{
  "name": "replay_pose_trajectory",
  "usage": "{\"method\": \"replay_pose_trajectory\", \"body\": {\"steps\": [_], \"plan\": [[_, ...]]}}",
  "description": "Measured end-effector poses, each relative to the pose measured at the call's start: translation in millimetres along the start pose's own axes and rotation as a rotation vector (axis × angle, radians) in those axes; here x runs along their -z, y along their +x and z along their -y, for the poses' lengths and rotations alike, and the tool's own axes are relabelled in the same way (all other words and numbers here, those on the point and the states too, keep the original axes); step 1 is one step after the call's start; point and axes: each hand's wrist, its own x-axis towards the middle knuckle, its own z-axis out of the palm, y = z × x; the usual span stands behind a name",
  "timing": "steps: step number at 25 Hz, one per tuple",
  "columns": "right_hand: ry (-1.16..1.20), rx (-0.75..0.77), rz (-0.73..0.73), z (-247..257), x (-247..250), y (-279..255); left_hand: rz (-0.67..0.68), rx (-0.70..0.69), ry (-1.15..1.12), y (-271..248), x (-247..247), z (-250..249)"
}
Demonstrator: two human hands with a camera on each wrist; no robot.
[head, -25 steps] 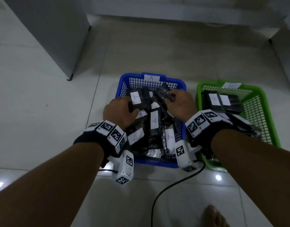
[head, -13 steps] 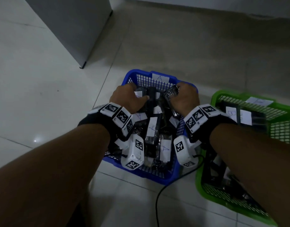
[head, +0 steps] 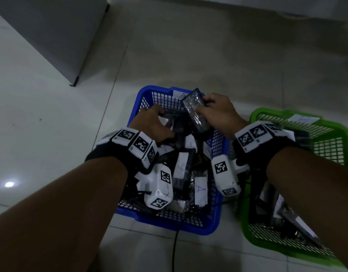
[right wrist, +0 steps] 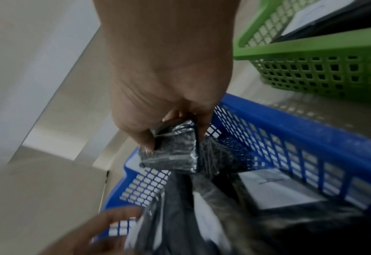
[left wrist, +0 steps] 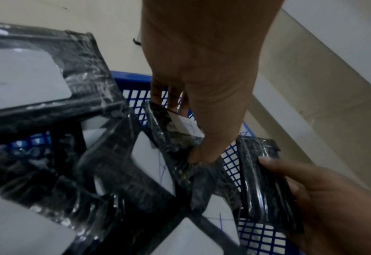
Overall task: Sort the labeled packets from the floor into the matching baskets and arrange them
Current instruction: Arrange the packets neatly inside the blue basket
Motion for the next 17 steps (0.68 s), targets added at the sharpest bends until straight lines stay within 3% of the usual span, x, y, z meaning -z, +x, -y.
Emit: {"method": "replay_pose_trajectory", "body": {"steps": [2,4,6,10,14,17], "plan": [[0.028,-0.060,0.017,3.7,2.2,0.6,0.052,-0.008,0.012,1.2,5.3,1.4],[0.029,-0.064,0.015,5.4,4.8,1.9,0.013,-0.039,0.067,-1.3,2.3,-1.5],[0.005,0.002,-0.063,8.3,9.4,2.9,-0.011,-0.082,0.134,-8.3,-6.0,-5.8],[-0.354,0.246,-0.135,6.9,16.1,-5.5,-0.060,-0.150,0.167,-14.1,-20.3,-8.0],[-0.724,0.406,-0.021,-4.4,9.7,-15.4,0.112,-0.014,0.251,-25.4,-3.1,-13.0],[-0.772,0.397,0.148,-15.4,11.0,-14.8,0.248,0.033,0.259,-26.7,7.1,-13.3]]}}
